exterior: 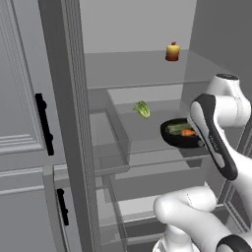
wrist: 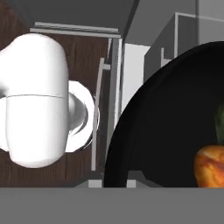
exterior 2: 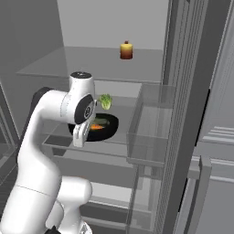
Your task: Pick the chicken drumstick and cucumber from their plates and place them in the bowl. Then put the bowl in the fridge.
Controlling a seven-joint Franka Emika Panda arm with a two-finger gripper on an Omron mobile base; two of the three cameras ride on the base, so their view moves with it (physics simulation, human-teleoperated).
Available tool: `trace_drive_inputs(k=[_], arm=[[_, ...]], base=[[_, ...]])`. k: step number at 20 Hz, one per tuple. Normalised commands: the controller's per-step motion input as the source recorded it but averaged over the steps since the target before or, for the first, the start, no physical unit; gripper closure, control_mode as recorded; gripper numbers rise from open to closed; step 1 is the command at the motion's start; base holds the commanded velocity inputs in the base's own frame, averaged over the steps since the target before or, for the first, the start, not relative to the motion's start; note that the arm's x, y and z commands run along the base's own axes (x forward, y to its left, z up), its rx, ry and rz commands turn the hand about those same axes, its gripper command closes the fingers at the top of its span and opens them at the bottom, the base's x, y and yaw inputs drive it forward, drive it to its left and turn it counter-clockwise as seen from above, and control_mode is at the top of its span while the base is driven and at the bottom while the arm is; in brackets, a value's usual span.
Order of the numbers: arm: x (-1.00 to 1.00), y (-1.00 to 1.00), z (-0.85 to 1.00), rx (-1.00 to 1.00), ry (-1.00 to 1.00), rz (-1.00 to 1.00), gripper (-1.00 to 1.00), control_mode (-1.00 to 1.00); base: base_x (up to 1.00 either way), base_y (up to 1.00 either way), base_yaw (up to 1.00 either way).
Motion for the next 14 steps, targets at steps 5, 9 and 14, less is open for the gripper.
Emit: trace_drive_inputs(k=[5, 9, 14], arm=[[0.62, -0.07, -0.49, 0.03, -0.23, 0.06, 1.00, -1.00], [1.00, -0.01, -0.12, 0.09, -0.05, 0.02, 1.00, -1.00], [0.74, -0.08, -0.02, 0.08, 0.02, 0.01, 1.00, -1.00]], base=[[0.00, 0.00, 0.00], [0.00, 0.00, 0.00], [0.00, 0.00, 0.00]])
